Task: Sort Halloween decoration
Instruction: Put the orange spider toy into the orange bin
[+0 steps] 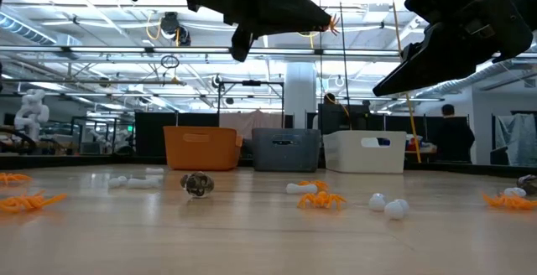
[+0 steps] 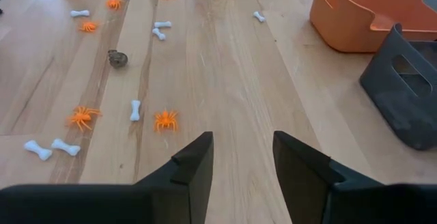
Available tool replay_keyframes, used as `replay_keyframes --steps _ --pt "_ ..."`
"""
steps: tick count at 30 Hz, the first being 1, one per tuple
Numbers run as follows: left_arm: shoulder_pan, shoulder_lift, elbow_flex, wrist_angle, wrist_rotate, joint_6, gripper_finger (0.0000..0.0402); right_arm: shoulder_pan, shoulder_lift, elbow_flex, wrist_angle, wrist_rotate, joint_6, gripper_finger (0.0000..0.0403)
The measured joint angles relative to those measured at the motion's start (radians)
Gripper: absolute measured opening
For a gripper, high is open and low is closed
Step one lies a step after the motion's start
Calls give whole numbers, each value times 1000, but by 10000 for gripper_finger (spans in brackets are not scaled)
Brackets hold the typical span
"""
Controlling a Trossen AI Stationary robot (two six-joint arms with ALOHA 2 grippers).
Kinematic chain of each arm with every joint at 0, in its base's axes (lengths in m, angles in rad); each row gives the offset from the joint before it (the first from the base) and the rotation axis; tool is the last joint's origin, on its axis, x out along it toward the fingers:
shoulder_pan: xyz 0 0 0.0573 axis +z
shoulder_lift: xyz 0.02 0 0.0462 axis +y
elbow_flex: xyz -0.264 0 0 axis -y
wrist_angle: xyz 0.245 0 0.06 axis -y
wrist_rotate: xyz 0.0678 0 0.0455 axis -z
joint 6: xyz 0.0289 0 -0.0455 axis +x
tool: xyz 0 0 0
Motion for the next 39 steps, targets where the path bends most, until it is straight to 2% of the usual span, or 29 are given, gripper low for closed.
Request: replay_keyframes --steps 7,14,20,25,29,34,39 --pt "12 -2 0 -35 4 86 0 0 0 0 0 0 0 137" --pt "90 -93 1 -285 34 131 0 0 0 0 0 0 0 137" --pt "197 -226 1 -529 35 167 0 0 0 0 -7 0 0 137" --pt "324 -309 1 -712 34 194 0 0 0 -1 -10 0 0 137" --pt "454 -322 0 -849 37 234 0 0 0 -1 -11 0 0 137" --pt "634 -307 -13 -897 143 292 0 0 0 -1 -13 0 7 137" --pt "767 -299 -17 -904 238 377 0 0 0 -1 -19 0 27 137"
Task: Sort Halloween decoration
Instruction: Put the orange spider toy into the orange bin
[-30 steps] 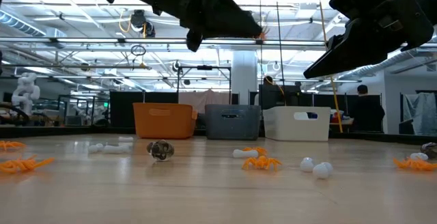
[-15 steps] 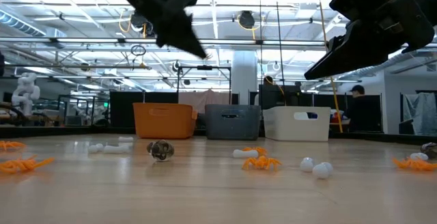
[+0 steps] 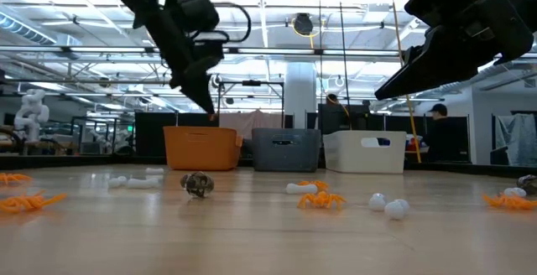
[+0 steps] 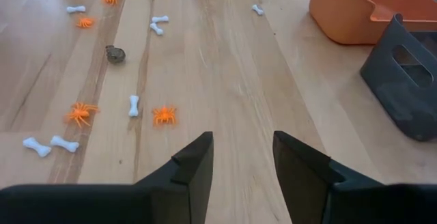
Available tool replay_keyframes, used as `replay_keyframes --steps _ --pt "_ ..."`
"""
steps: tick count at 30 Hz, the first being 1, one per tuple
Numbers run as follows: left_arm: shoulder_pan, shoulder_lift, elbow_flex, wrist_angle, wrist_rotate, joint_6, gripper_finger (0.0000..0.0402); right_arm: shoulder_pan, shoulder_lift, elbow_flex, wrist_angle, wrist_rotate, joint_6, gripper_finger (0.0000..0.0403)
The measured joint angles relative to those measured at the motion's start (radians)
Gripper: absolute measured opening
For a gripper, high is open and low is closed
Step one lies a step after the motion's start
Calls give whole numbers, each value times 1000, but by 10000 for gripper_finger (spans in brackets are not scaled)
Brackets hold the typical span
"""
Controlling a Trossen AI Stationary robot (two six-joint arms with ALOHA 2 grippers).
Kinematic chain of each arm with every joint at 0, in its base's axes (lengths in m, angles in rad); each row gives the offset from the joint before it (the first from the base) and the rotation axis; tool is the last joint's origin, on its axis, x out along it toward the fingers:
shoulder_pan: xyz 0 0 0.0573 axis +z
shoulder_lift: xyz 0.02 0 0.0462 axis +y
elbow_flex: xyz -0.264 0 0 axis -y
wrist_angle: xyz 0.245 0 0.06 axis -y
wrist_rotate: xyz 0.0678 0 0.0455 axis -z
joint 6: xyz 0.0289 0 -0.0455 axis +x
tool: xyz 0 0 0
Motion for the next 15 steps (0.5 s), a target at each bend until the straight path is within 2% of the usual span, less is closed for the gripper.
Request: replay_keyframes --steps 7,15 --pt "124 37 -1 -29 66 100 0 0 0 0 4 0 0 137" --pt "159 139 0 -15 75 150 0 0 0 0 5 0 0 137"
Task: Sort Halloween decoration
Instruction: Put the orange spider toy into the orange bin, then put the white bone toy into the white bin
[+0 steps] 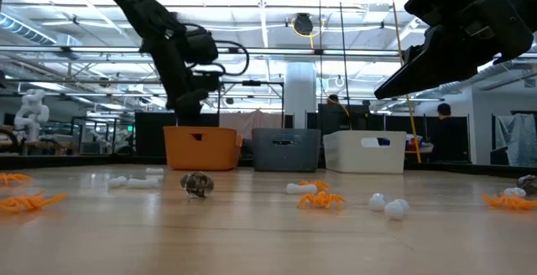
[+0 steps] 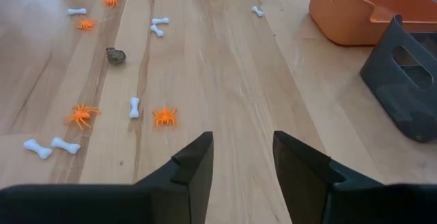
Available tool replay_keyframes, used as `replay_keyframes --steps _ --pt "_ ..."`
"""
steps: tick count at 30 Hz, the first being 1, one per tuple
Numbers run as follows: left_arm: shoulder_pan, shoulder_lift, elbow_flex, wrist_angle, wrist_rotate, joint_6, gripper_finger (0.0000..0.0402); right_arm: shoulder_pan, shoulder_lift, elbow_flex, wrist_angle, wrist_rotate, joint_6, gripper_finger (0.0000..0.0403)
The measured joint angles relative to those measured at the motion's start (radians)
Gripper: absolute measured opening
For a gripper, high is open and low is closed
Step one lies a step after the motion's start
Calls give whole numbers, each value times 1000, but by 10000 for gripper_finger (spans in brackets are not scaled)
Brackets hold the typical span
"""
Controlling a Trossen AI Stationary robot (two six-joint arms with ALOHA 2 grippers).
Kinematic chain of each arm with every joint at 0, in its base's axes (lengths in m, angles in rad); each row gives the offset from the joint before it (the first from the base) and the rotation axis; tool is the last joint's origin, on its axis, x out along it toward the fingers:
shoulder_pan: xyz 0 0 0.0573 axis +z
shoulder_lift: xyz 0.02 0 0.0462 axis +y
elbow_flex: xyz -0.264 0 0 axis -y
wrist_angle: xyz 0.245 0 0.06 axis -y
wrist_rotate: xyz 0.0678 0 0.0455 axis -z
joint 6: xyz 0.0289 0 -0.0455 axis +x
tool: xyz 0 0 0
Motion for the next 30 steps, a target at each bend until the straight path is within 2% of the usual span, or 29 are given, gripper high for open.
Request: replay_keyframes --steps 8,11,23,30 --pt "0 52 0 12 -132 0 0 0 0 0 0 0 -2 137" --pt "0 51 0 31 -141 0 2 0 0 0 -1 23 -8 137" --pt "-19 51 10 23 -169 -57 109 4 0 0 -1 25 2 137" --pt "-101 -18 34 21 -220 -109 123 9 0 0 -3 22 7 137"
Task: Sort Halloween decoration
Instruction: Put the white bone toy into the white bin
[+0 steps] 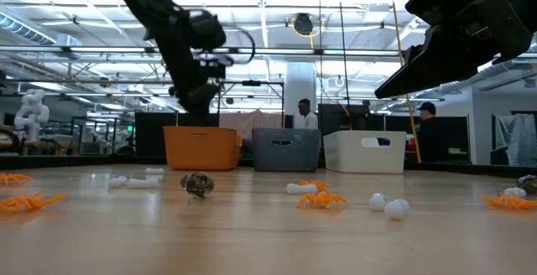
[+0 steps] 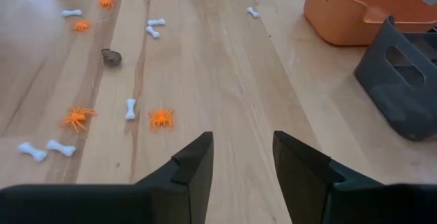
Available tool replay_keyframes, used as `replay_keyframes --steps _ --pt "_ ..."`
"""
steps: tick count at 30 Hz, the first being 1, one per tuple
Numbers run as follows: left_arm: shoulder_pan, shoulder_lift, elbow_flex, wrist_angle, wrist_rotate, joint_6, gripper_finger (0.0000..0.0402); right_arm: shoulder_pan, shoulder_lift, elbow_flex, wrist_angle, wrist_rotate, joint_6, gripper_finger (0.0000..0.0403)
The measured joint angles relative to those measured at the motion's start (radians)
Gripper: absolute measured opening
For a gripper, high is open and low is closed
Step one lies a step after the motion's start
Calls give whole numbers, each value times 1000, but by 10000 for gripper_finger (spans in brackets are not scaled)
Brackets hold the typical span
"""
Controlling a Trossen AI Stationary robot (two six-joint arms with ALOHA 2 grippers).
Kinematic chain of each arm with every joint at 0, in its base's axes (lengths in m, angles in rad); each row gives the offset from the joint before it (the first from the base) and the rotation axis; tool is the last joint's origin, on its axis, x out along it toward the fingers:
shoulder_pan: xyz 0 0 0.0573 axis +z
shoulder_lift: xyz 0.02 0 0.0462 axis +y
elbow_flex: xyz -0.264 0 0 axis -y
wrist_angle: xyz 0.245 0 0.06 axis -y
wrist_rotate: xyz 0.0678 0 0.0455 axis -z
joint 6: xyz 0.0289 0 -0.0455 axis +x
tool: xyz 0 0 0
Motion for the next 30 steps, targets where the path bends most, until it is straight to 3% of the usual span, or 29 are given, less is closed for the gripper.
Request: replay_keyframes --steps 6,15,23,30 --pt "-139 -140 3 -17 0 -62 123 3 1 0 -29 0 30 137" --pt "-491 -250 3 -59 -27 -132 123 19 75 0 -15 0 46 137" --pt "-808 -217 2 -83 -199 -239 123 19 131 0 39 -2 73 137" --pt "-965 -211 -104 -79 -351 -446 123 19 131 0 102 -5 66 137"
